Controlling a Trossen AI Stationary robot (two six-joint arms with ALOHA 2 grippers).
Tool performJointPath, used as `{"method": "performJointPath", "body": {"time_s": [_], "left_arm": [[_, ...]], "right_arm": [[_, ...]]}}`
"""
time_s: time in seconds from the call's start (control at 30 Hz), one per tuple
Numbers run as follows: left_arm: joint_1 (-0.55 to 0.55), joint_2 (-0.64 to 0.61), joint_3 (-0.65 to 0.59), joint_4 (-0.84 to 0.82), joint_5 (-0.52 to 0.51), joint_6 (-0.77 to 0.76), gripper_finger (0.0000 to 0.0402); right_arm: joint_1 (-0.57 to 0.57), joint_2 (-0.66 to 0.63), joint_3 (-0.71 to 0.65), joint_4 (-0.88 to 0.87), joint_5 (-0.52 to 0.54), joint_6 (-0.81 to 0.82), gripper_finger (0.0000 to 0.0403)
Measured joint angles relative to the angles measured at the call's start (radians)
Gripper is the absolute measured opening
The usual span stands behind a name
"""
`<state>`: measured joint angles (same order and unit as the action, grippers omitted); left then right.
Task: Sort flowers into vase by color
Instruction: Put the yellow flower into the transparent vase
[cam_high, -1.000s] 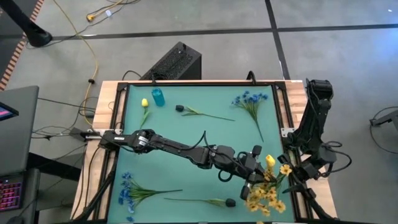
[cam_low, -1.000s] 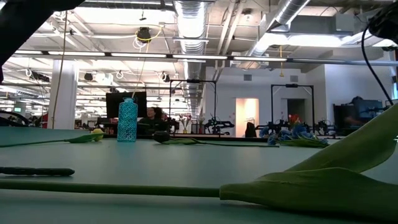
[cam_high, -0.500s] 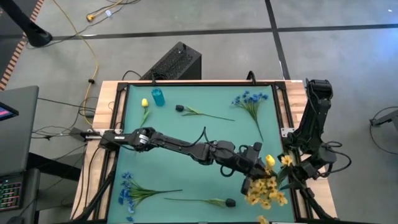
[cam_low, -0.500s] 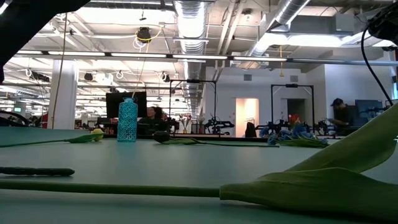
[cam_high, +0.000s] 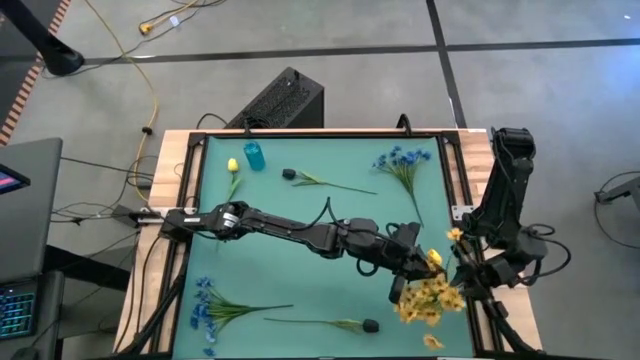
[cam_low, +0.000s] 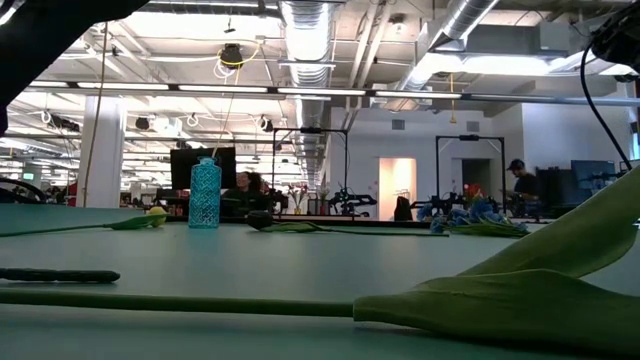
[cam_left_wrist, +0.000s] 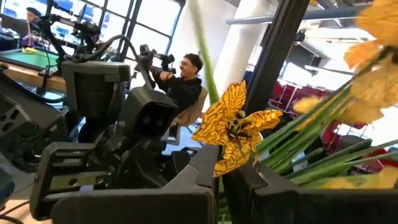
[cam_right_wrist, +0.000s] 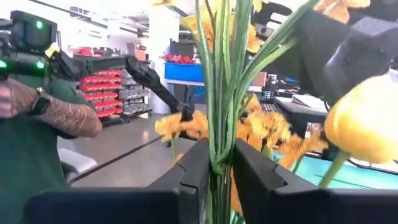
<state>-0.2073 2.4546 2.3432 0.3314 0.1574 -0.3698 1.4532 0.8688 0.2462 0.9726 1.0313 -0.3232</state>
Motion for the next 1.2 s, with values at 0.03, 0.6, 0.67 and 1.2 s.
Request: {"method": "performJointPath", "body": {"time_s": [0.03,0.6,0.67,1.2], "left_arm": [[0.0,0.0,0.0,0.0,-0.002,0.0,0.0001],[0.053,-0.098,0.0,-0.092,0.32,0.041,0.0212],[0.065,-0.132,0.0,-0.159,0.362,0.053,0.0229],[0.043,-0.382,0.002,-0.644,0.018,0.489,0.024]], "right_arm": [[0.0,0.0,0.005,0.0,0.0,0.0,0.0085],[-0.001,-0.002,0.023,-0.009,0.071,-0.018,0.0047],[0.0,-0.006,0.023,0.013,0.071,-0.057,0.0047],[-0.021,-0.013,0.023,0.096,0.069,-0.301,0.0048]]}}
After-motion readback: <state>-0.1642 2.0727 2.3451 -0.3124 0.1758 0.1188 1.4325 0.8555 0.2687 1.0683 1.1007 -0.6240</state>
